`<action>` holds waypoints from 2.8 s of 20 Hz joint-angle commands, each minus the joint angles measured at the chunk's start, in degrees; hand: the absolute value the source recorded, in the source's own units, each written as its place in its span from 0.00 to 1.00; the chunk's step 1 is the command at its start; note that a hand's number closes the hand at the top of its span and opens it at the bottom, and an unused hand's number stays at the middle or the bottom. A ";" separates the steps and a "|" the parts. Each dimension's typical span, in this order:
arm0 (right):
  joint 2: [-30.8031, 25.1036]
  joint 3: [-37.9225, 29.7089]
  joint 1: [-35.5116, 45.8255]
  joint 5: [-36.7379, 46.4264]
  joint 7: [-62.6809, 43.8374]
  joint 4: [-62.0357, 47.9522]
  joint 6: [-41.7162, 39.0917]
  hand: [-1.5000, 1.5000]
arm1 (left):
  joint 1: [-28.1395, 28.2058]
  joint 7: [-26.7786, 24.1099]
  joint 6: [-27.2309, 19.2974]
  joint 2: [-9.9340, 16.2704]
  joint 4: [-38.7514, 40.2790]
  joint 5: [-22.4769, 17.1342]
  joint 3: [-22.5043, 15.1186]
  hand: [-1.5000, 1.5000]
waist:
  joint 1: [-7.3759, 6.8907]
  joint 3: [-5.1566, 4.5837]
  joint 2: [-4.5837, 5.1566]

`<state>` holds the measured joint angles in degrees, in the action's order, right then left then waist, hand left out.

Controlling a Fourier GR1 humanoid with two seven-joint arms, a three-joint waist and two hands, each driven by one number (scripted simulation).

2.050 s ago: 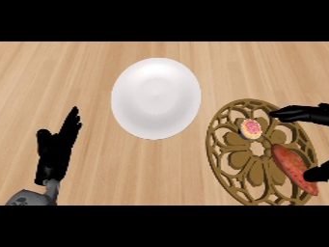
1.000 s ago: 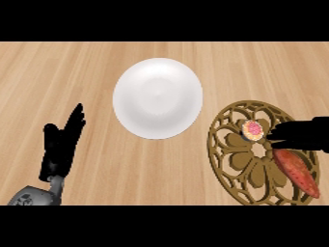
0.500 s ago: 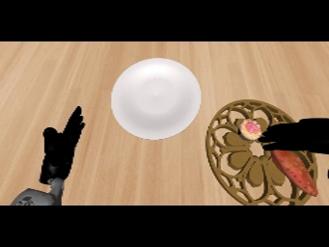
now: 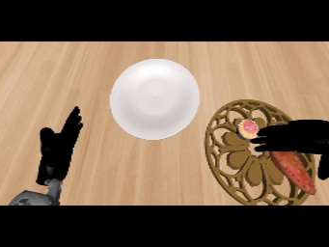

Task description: Pick the sweet potato from the placemat and place it in the plate

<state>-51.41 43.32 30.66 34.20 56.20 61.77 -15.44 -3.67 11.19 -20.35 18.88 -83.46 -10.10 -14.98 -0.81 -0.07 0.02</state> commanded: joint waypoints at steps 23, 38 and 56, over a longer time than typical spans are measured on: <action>27.82 -10.44 3.46 -4.37 -33.03 0.46 11.35 1.00 | 0.62 0.62 0.55 -2.62 0.65 3.43 1.27 0.50 | 0.26 -0.33 -1.14; 51.29 -6.35 23.00 12.66 -95.89 6.42 36.37 1.00 | -1.13 1.78 2.40 -1.84 0.49 3.03 1.58 0.50 | -1.65 -0.09 -0.89; 51.41 -4.06 38.81 -2.01 -98.72 -25.93 43.35 1.00 | -1.79 -0.73 1.68 -6.54 2.92 6.73 0.78 0.50 | -2.27 0.02 0.80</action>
<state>-0.06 40.54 67.67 35.66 -45.77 42.92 27.93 -5.60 11.15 -17.76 14.21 -81.12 -4.89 -12.84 -2.70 -0.06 0.58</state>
